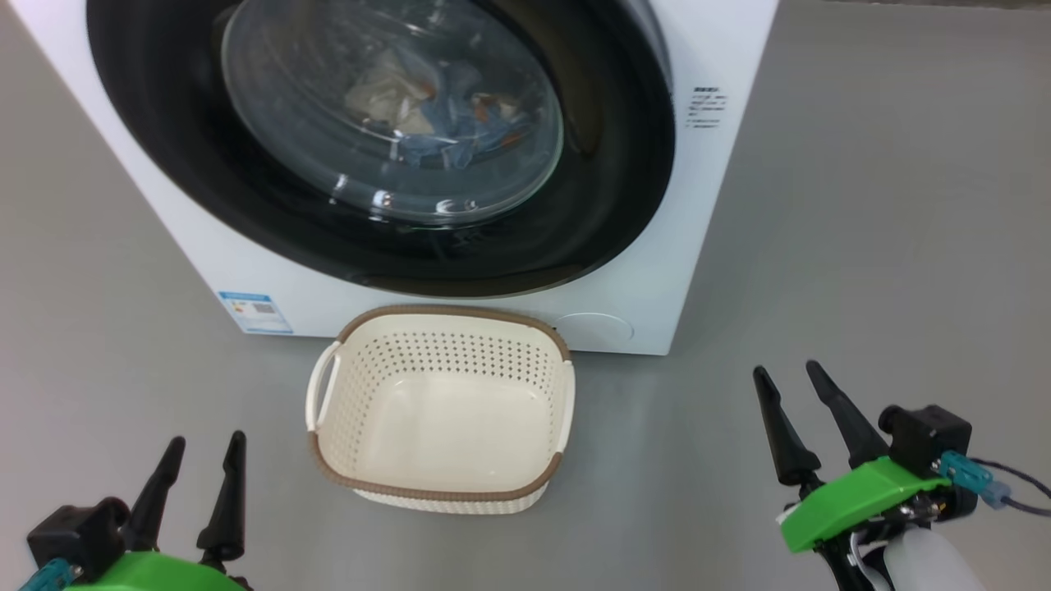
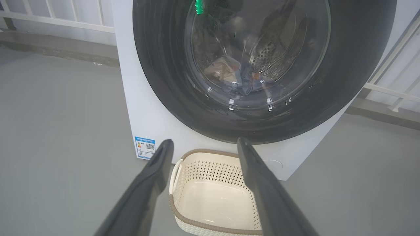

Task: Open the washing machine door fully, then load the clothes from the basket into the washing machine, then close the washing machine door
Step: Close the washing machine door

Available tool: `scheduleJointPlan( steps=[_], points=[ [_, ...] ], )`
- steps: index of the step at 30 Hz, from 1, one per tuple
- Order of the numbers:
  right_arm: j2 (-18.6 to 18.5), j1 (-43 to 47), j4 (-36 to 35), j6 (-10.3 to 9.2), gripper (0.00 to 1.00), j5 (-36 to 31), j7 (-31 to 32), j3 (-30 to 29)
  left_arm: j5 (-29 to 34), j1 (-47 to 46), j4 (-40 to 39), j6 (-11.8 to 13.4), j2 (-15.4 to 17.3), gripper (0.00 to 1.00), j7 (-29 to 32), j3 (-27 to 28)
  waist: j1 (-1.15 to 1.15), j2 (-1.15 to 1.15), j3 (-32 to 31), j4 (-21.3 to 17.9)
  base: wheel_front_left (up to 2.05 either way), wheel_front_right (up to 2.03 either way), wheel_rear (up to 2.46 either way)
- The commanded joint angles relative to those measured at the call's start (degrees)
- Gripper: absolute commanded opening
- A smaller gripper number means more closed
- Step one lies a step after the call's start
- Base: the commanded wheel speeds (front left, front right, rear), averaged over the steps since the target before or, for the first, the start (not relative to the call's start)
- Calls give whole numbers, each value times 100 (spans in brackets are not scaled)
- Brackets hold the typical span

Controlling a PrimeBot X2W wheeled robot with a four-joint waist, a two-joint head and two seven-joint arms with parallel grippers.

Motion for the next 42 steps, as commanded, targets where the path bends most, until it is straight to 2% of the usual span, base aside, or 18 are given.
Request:
scheduleJointPlan(
  steps=[1, 19, 42],
  points=[
    [-2, 94, -160, -9, 100, 80, -26, 82, 22, -35, -113, -9, 200, 100, -37, 253, 0, 0, -71, -131, 0, 0, 0],
    [-79, 506, -339, -9, 100, 94, -26, -208, 100, 235, -119, -9, 255, 100, -37, 376, 0, 0, -228, -574, 0, 0, 0],
    [-100, 876, -422, -9, 100, 98, -26, -415, 231, 517, -167, -9, 253, 100, -37, 461, 0, 0, -417, -710, 0, 0, 0]
  ],
)
